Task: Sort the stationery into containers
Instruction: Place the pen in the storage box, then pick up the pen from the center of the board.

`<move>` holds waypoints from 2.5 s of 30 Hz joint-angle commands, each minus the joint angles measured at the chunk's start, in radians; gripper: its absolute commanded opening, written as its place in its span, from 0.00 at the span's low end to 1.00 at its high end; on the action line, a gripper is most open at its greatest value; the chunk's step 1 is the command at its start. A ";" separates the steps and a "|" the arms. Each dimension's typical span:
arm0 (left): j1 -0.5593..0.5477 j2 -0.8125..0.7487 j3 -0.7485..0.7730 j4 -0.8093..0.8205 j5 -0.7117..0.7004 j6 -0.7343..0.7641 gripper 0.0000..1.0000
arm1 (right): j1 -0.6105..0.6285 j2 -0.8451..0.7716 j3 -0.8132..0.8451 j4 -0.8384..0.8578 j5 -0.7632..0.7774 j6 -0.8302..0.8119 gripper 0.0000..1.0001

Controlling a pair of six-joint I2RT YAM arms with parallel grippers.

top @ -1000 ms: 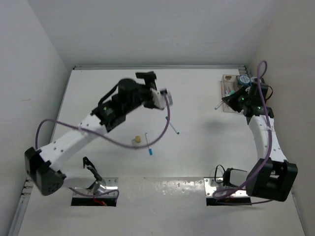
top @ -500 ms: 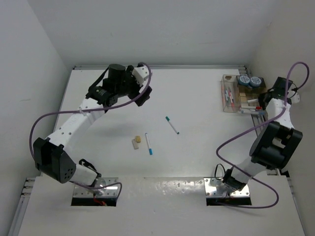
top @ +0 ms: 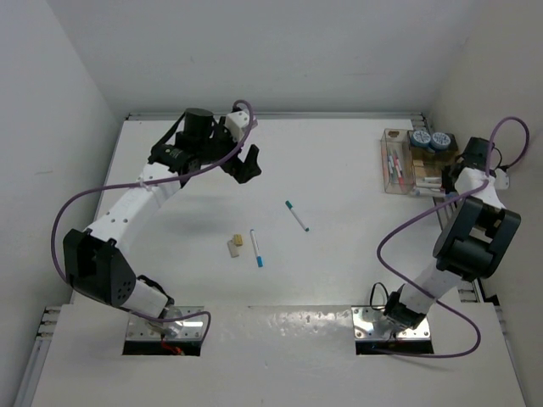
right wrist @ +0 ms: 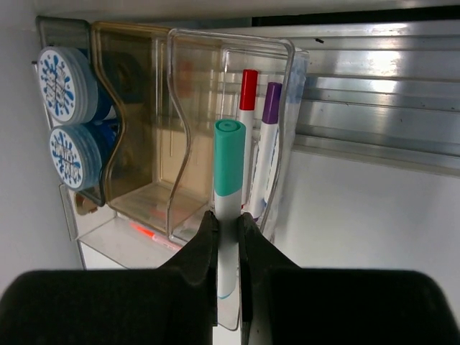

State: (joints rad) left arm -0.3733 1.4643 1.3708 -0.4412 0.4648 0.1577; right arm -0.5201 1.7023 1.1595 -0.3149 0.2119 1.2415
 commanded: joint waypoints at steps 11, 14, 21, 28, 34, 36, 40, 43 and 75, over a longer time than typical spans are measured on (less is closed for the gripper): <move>0.045 -0.038 -0.036 0.001 0.046 -0.009 1.00 | -0.003 0.079 0.002 0.109 -0.040 0.038 0.08; 0.054 -0.039 -0.042 0.002 0.049 -0.009 1.00 | -0.003 0.089 0.000 0.123 -0.040 0.019 0.15; 0.077 -0.039 -0.049 0.004 0.063 -0.009 1.00 | -0.003 0.100 -0.003 0.155 -0.084 -0.016 0.47; 0.116 -0.048 -0.021 -0.109 0.193 0.225 0.94 | 0.078 -0.005 -0.021 0.126 -0.183 -0.144 0.37; -0.016 -0.090 -0.152 -0.507 0.126 0.983 0.76 | 0.256 -0.263 -0.150 0.122 -0.272 -0.446 0.34; -0.094 -0.157 -0.244 -0.525 0.074 1.119 0.75 | 0.301 -0.332 -0.182 0.085 -0.282 -0.482 0.37; -0.209 -0.298 -0.519 -0.382 0.025 1.255 0.75 | 0.348 -0.432 -0.257 0.034 -0.321 -0.527 0.45; -0.263 -0.323 -0.591 -0.306 0.014 1.329 0.75 | 0.383 -0.507 -0.322 0.013 -0.356 -0.557 0.47; -0.345 0.251 -0.285 -0.364 -0.028 1.638 0.54 | 0.460 -0.747 -0.498 -0.082 -0.358 -0.697 0.40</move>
State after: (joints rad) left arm -0.7132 1.7161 1.0546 -0.7418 0.4286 1.7206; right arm -0.0628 0.9688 0.6594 -0.4057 -0.1402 0.5652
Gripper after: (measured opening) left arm 0.541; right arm 0.402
